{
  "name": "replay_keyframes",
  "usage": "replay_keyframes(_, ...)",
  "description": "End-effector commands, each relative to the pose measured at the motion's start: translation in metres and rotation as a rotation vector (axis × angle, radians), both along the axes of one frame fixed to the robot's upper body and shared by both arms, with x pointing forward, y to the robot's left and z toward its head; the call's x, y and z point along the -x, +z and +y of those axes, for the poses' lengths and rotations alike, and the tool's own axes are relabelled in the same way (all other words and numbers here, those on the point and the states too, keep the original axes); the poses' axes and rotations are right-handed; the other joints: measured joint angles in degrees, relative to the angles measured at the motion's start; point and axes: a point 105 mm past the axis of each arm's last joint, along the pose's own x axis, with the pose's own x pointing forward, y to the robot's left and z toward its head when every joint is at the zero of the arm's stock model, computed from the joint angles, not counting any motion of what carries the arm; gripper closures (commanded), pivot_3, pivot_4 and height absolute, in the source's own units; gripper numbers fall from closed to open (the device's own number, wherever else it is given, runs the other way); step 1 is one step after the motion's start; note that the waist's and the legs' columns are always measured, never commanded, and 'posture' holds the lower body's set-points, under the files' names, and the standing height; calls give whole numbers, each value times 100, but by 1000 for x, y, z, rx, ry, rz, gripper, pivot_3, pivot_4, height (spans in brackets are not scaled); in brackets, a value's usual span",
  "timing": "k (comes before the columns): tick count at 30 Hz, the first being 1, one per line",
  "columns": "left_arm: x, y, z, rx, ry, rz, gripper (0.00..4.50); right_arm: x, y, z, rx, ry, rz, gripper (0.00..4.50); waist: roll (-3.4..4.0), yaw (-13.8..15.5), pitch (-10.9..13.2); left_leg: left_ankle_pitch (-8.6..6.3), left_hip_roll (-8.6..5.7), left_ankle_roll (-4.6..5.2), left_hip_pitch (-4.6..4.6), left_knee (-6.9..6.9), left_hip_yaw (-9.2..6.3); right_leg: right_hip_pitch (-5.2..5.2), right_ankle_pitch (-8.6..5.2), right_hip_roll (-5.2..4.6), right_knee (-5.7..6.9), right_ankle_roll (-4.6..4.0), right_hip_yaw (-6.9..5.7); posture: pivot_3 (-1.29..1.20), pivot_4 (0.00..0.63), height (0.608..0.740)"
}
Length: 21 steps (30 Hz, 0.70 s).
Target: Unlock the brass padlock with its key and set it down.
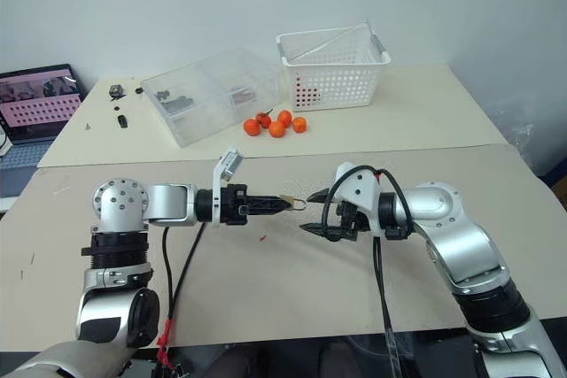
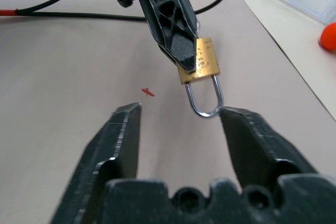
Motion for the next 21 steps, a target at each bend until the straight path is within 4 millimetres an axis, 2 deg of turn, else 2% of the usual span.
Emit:
replay_keyframes(1, -1, 10, 0, 14, -16, -25, 4473, 2, 19, 3, -31, 5, -62, 3148, 0, 5, 0, 0, 0, 0, 0, 0, 0, 0, 0, 0, 0, 0, 0, 0, 150, 740)
replay_keyframes(4, -1, 11, -1, 16, -21, -27, 4473, 0, 22, 5, -38, 2, -68, 4241, 0, 8, 0, 0, 0, 0, 0, 0, -1, 0, 0, 0, 0, 0, -2, 0, 150, 740)
replay_keyframes(5, -1, 11, -2, 17, -23, -27, 4473, 0, 23, 6, -39, 1, -70, 4450, 0, 8, 0, 0, -1, 0, 0, 0, -1, 0, 0, -1, -1, 0, -2, 0, 150, 740)
replay_keyframes(14, 0, 10, -2, 18, -26, -28, 4473, -5, 25, 11, -43, 5, -83, 4450, 0, 4, 0, 0, -1, 0, -1, 0, -1, 0, 0, -1, -1, 0, -2, 0, 150, 740)
replay_keyframes(21, 0, 12, -2, 20, -26, -34, 4473, -8, 15, 16, -43, 11, -74, 4450, 0, 7, 0, 0, 0, -1, 0, 0, -1, 0, 0, 0, -2, 0, -3, 0, 150, 740)
